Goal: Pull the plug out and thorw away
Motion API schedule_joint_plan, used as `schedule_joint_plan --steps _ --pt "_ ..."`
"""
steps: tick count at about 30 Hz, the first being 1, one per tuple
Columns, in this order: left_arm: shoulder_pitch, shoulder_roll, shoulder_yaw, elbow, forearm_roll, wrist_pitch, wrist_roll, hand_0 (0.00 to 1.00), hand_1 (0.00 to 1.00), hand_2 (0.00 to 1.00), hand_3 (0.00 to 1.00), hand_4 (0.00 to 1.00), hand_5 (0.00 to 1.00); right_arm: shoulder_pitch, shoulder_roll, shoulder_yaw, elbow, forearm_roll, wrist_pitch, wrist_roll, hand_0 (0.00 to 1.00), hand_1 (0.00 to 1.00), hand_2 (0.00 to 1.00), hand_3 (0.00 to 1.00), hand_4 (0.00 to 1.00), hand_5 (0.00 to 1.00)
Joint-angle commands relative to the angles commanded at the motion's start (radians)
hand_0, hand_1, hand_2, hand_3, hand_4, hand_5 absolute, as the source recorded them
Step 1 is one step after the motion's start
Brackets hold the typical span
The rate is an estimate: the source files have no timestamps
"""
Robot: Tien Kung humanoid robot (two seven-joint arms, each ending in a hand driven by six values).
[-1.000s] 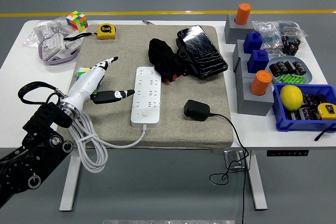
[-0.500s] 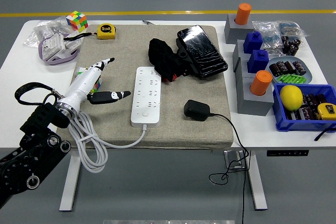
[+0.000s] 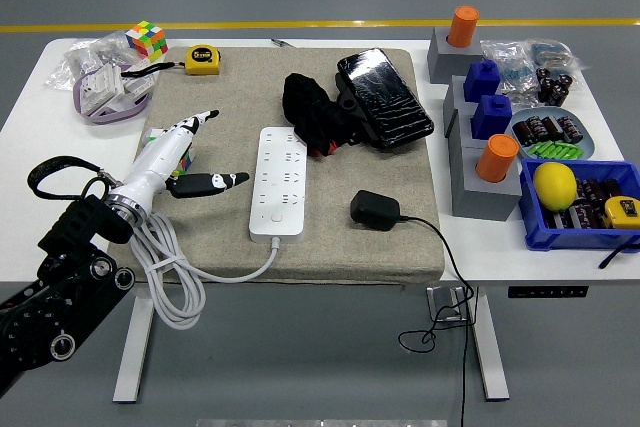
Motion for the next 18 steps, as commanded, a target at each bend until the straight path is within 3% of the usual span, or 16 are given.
schedule_joint_plan --steps 18 --pt "-0.002 0.0 0.003 -0.001 0.0 -0.002 0.001 0.998 0.998 0.991 0.942 0.998 0.518 0.002 0.001 0.002 0.0 -0.001 0.0 0.0 0.567 0.645 0.669 0.566 0.972 0.482"
